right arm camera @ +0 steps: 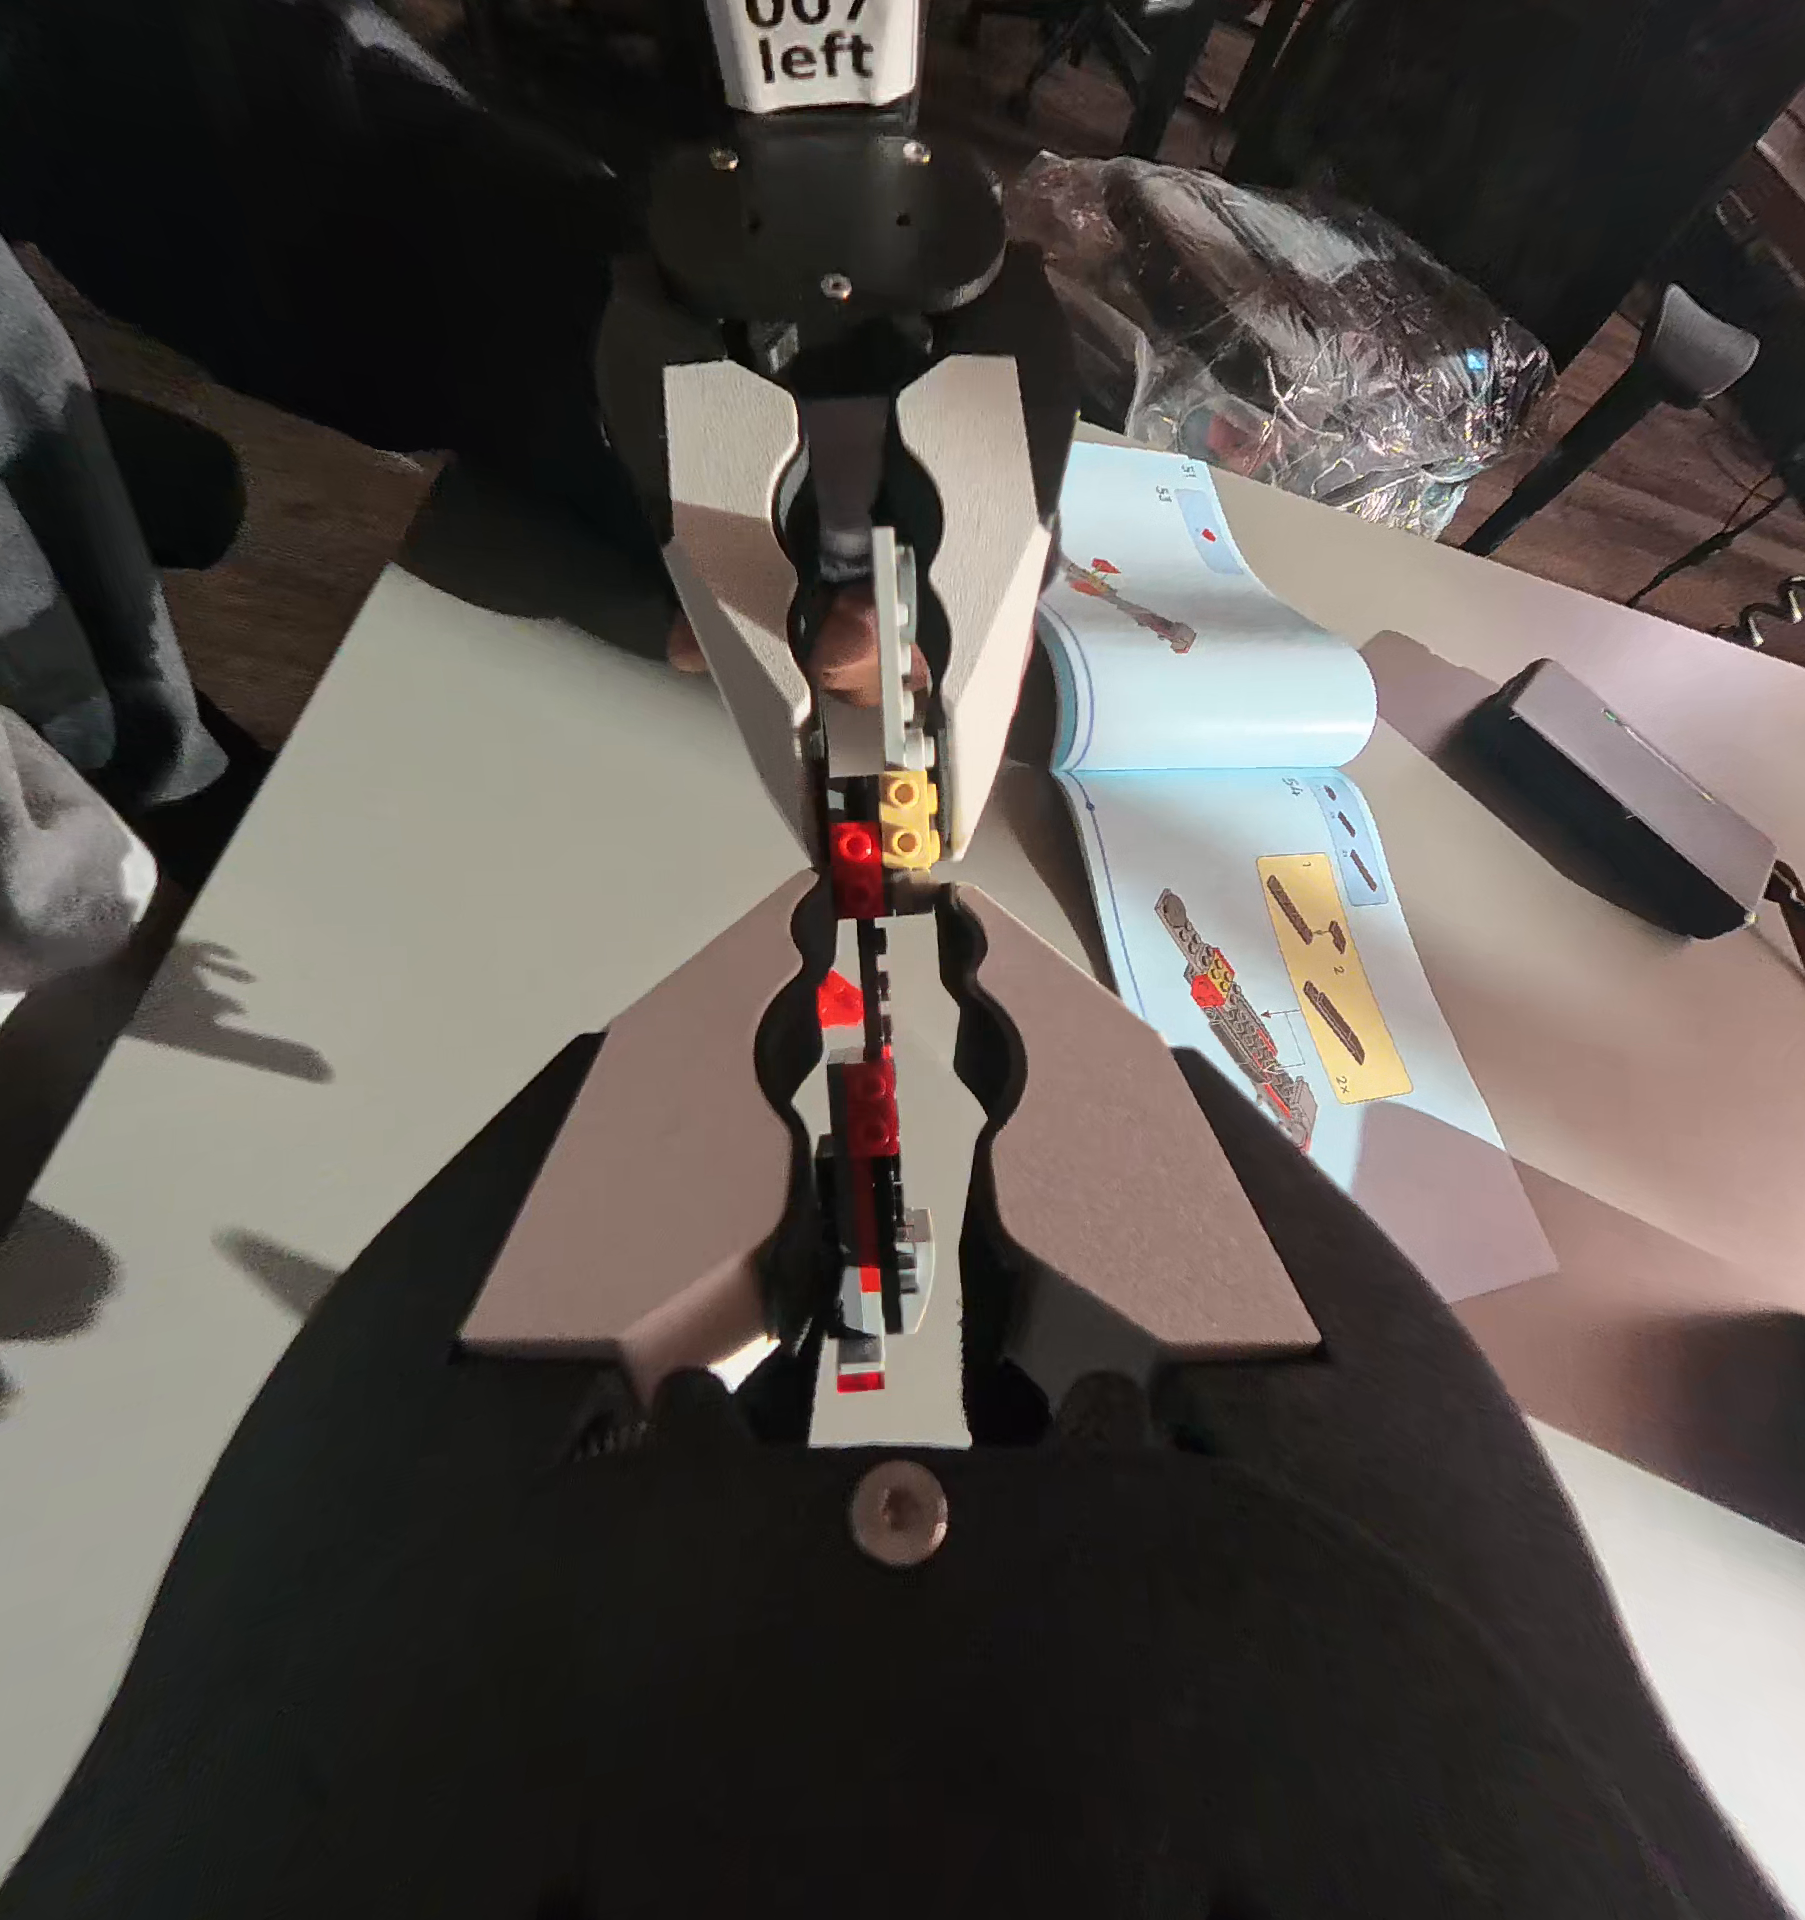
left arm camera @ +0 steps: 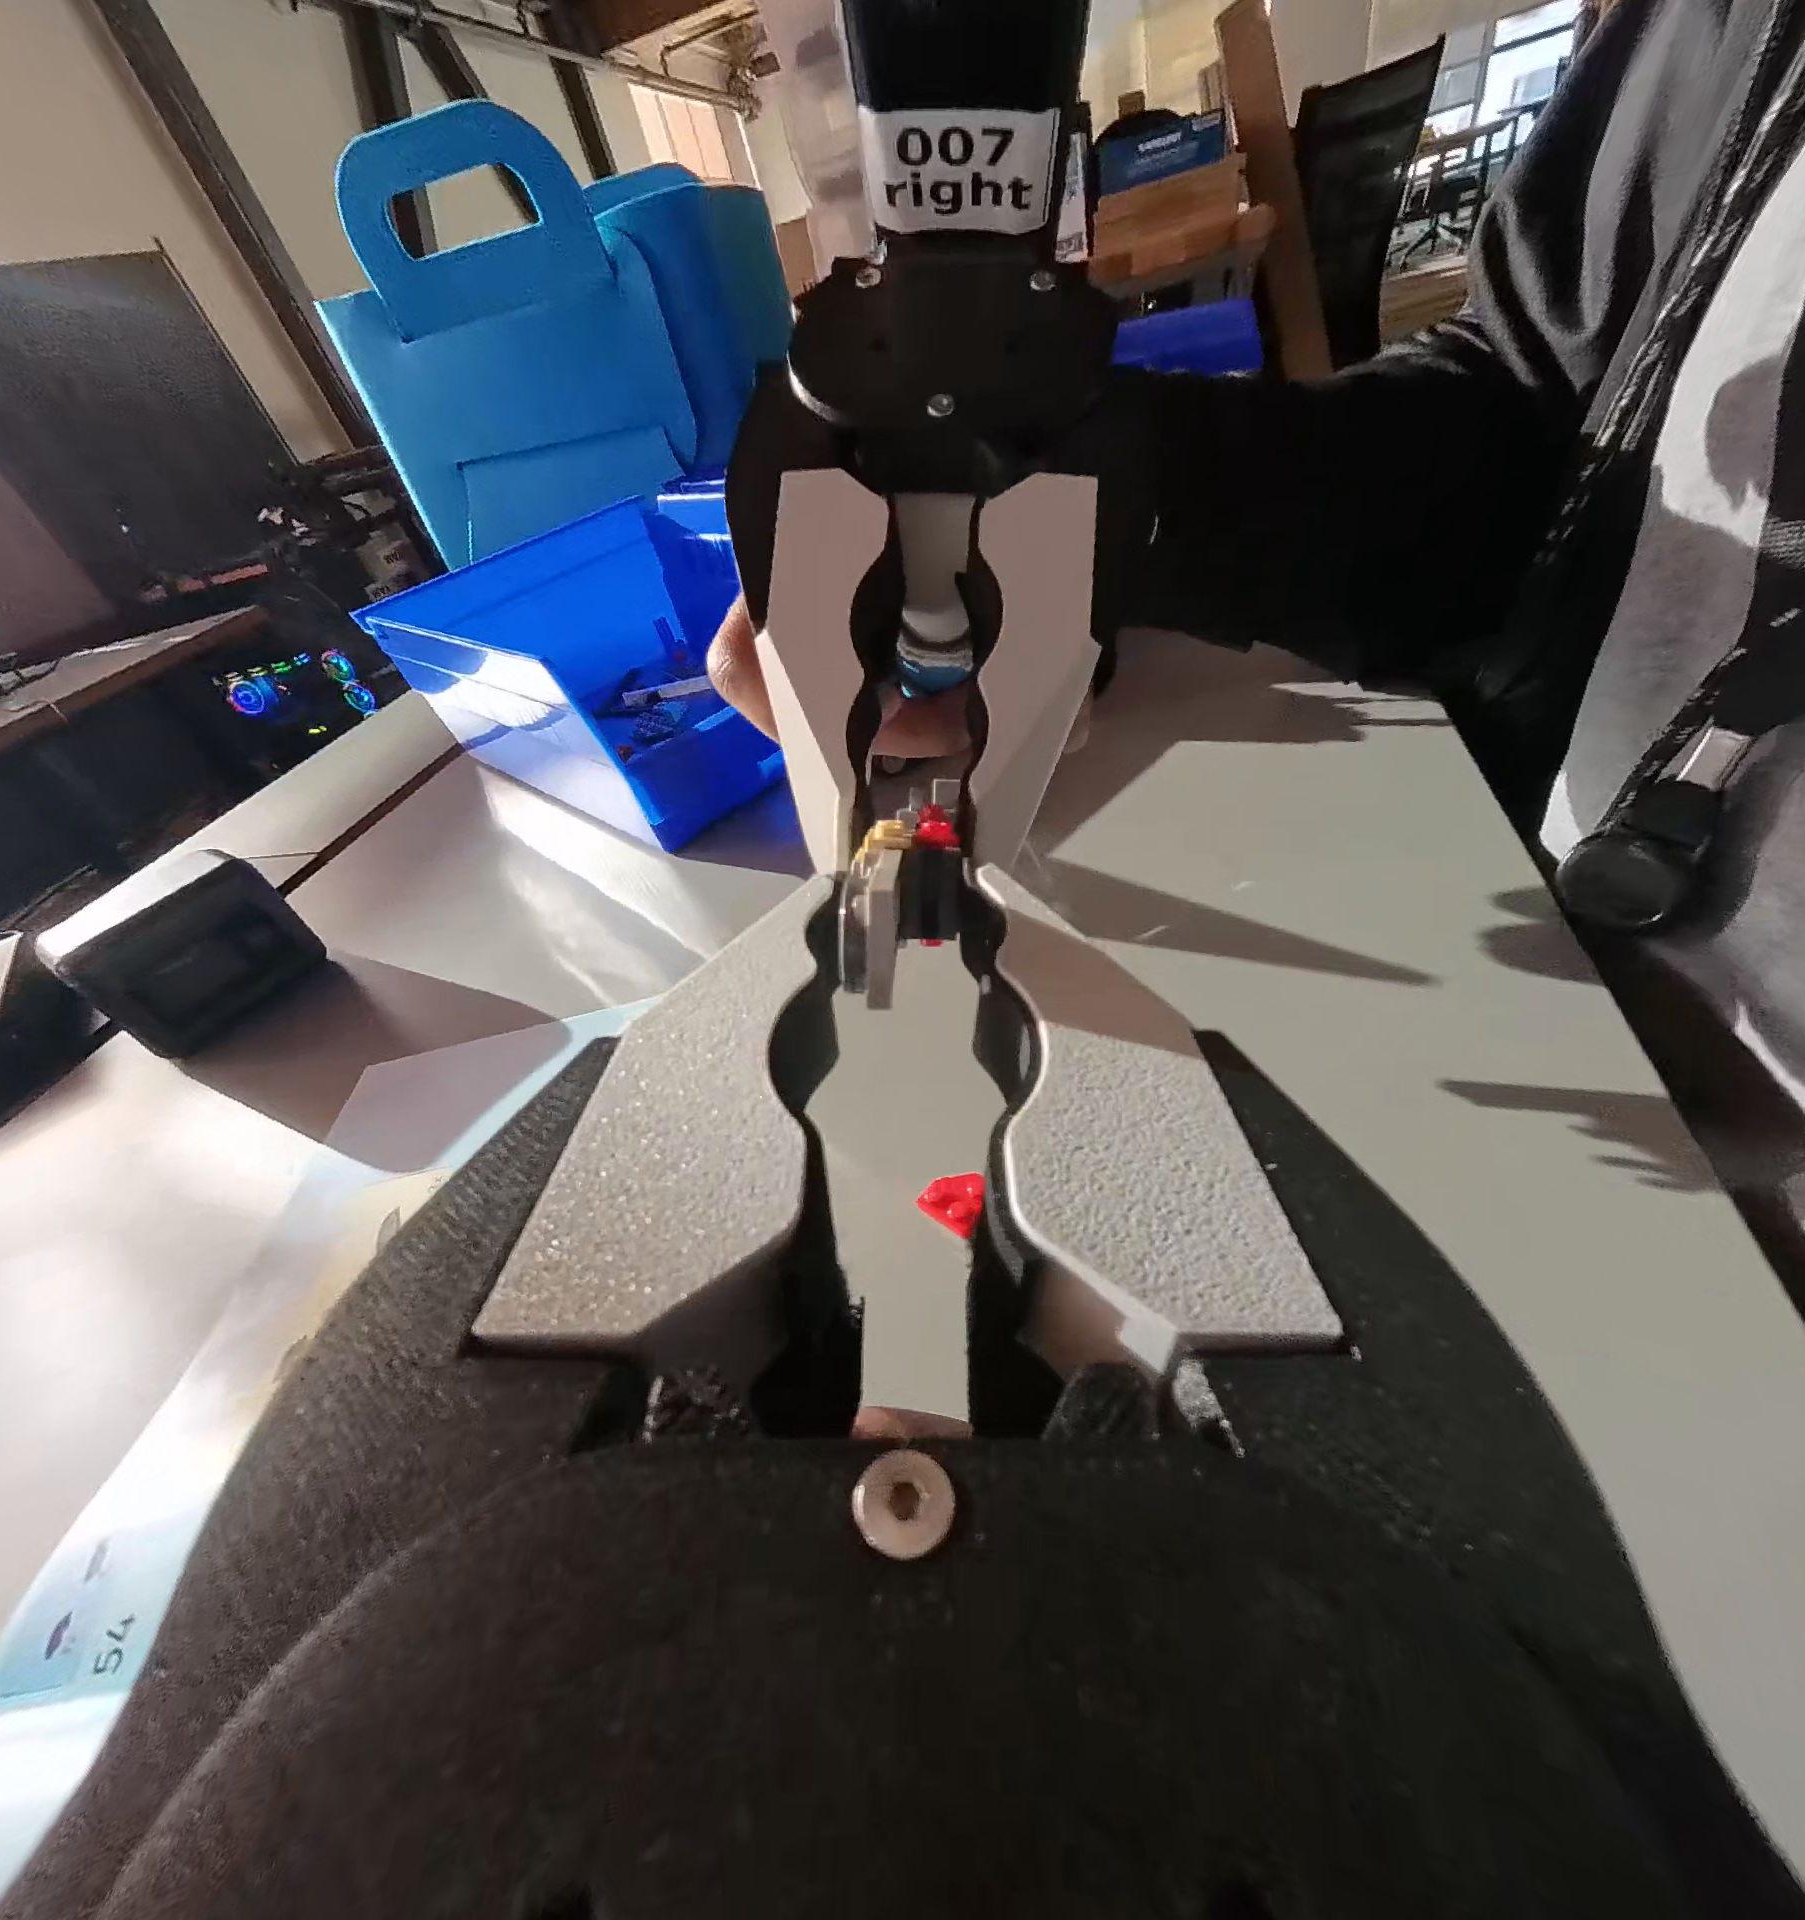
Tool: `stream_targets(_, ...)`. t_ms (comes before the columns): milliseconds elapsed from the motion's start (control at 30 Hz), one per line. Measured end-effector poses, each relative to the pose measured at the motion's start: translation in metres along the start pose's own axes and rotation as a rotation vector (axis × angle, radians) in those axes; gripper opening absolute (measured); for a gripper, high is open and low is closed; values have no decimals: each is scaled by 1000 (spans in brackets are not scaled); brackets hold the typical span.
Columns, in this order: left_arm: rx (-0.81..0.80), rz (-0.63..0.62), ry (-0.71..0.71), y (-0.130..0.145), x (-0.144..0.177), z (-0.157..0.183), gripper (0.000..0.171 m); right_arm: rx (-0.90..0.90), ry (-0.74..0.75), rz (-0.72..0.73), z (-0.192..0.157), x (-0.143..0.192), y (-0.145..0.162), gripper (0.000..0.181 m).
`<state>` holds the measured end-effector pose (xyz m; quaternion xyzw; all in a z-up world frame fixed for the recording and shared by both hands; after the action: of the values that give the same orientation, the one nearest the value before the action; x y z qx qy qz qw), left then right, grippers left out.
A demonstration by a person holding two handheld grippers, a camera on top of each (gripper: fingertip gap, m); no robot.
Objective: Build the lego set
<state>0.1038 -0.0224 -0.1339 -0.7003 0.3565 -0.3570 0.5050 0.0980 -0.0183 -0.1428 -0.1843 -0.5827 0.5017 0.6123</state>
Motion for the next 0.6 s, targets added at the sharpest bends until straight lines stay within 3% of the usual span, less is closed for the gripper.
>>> stream_targets(333, -149, -52, -32, 5, 1, -32, 19, -76, 41, 33, 33, -8, 3, 21)
stream_targets(600, -145, -50, -78, 12, -3, -43, 20, -169, 52, 60, 43, -11, 13, 20)
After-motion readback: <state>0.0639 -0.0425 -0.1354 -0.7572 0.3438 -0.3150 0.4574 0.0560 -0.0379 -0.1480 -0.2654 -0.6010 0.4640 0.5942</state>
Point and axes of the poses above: each gripper's, where its closed fingertips meet, x back along the fingers, y out of its underside, z = x × y across the jaws, the point moved 1 cm from there along x, back along the fingers, and after that the axes turned 1 degree about -z, right-handed, at the moved point
